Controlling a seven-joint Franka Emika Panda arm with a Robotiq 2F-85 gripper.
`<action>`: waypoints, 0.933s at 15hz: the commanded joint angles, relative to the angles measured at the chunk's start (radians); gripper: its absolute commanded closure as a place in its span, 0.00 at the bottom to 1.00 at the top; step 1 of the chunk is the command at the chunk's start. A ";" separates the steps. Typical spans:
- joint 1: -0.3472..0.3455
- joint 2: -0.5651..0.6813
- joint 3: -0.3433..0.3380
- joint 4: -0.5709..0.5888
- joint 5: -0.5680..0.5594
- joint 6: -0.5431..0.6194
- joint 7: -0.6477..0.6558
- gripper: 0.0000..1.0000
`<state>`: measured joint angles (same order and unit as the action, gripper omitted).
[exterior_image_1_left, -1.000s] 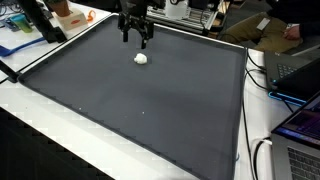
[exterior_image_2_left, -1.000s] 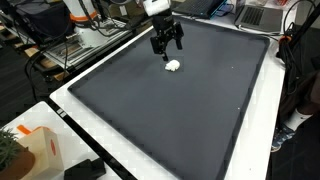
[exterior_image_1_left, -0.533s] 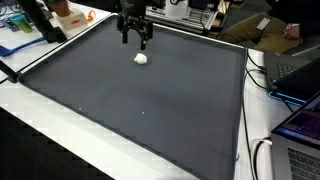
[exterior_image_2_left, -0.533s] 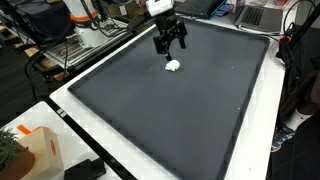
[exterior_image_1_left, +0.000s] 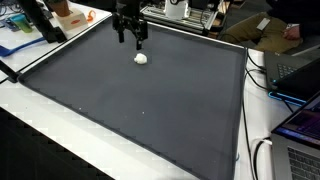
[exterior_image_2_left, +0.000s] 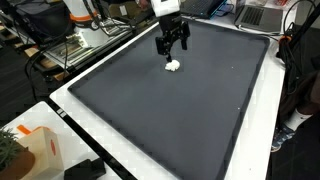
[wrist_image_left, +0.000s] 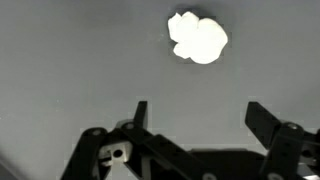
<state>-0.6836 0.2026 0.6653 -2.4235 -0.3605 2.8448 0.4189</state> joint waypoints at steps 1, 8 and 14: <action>-0.092 0.012 0.103 0.071 0.186 -0.153 -0.206 0.00; 0.061 -0.034 -0.052 0.120 0.374 -0.179 -0.360 0.00; 0.222 -0.029 -0.224 0.196 0.428 -0.255 -0.414 0.00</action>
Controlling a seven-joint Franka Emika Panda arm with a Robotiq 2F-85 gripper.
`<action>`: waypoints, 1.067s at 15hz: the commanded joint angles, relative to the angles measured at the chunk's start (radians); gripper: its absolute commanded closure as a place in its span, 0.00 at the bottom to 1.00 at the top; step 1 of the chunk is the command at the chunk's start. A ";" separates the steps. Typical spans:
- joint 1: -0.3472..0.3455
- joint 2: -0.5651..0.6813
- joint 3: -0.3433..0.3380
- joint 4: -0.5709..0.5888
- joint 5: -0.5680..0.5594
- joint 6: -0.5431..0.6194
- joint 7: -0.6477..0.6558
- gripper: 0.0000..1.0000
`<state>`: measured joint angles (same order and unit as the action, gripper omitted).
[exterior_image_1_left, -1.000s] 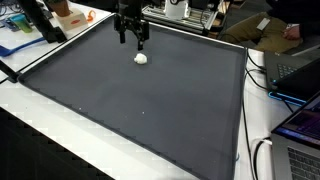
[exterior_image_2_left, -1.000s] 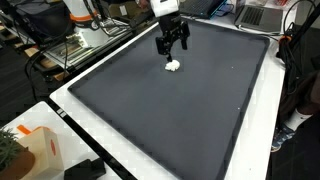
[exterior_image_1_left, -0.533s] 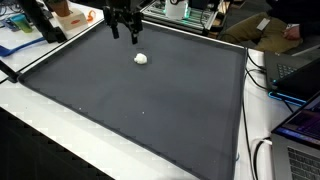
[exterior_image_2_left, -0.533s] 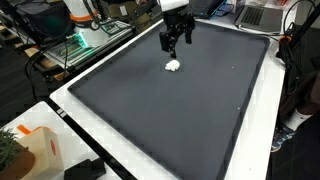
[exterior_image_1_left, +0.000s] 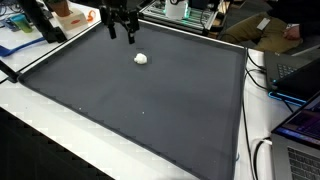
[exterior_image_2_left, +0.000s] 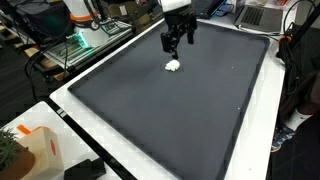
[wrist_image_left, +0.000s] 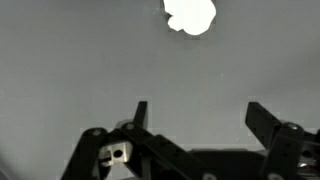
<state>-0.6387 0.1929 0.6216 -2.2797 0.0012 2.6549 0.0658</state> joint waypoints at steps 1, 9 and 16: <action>0.248 -0.022 -0.256 0.072 0.069 -0.087 -0.068 0.00; 0.497 0.013 -0.503 0.220 0.082 -0.350 -0.123 0.00; 0.559 0.016 -0.552 0.238 0.095 -0.426 -0.130 0.00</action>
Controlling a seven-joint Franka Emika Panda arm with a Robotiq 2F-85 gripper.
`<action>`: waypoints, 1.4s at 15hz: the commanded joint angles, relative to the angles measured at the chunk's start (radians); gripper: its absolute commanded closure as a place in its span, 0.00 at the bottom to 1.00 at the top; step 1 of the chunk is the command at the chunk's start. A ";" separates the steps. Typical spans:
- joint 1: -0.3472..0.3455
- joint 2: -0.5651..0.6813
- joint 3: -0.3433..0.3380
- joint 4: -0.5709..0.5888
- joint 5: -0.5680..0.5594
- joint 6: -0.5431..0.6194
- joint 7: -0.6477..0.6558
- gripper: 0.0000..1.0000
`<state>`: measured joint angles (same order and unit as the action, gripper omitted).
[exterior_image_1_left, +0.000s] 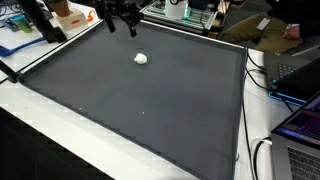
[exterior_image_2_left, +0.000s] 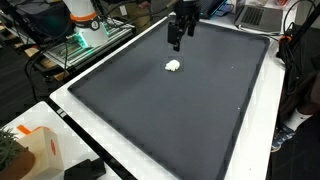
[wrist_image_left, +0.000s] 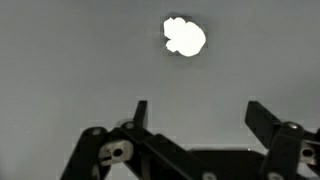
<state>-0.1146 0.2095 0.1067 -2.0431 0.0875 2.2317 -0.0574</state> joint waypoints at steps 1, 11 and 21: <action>0.037 0.001 -0.038 0.004 0.013 -0.003 -0.009 0.00; 0.033 0.146 -0.071 0.229 0.020 -0.228 -0.028 0.00; 0.057 0.393 -0.091 0.587 0.002 -0.532 0.065 0.00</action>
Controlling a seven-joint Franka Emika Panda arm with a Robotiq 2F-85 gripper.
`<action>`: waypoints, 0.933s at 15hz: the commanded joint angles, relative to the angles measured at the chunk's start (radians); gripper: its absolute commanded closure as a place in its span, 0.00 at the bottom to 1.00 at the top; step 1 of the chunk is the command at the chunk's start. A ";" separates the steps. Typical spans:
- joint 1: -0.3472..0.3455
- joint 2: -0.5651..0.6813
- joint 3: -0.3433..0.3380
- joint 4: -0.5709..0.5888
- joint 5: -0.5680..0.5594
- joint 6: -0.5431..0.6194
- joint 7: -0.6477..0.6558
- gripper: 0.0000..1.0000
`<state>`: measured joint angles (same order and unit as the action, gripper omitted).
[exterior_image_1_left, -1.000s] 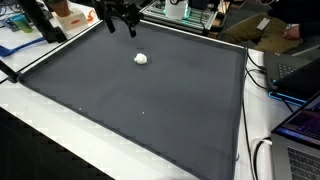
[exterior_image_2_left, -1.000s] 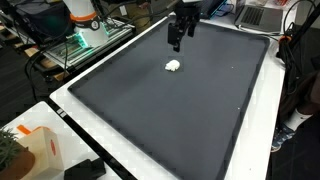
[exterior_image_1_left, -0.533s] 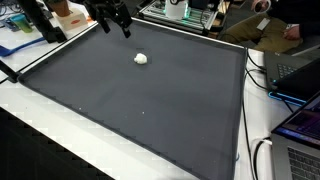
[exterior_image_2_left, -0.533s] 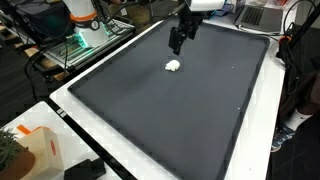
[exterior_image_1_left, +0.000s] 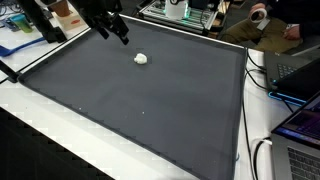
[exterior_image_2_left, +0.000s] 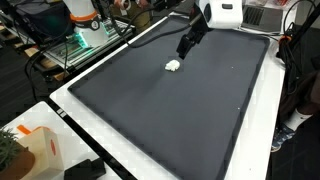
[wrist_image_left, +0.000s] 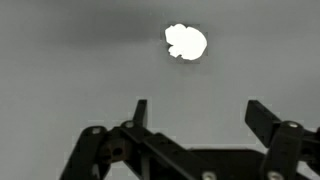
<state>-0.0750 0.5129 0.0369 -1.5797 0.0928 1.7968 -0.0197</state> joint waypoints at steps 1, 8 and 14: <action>0.011 0.109 -0.019 0.152 0.007 -0.129 0.013 0.00; 0.003 0.075 -0.010 0.103 0.023 -0.077 -0.027 0.00; -0.006 0.176 -0.015 0.219 0.034 -0.166 -0.008 0.00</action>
<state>-0.0751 0.6174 0.0302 -1.4464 0.0970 1.6962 -0.0260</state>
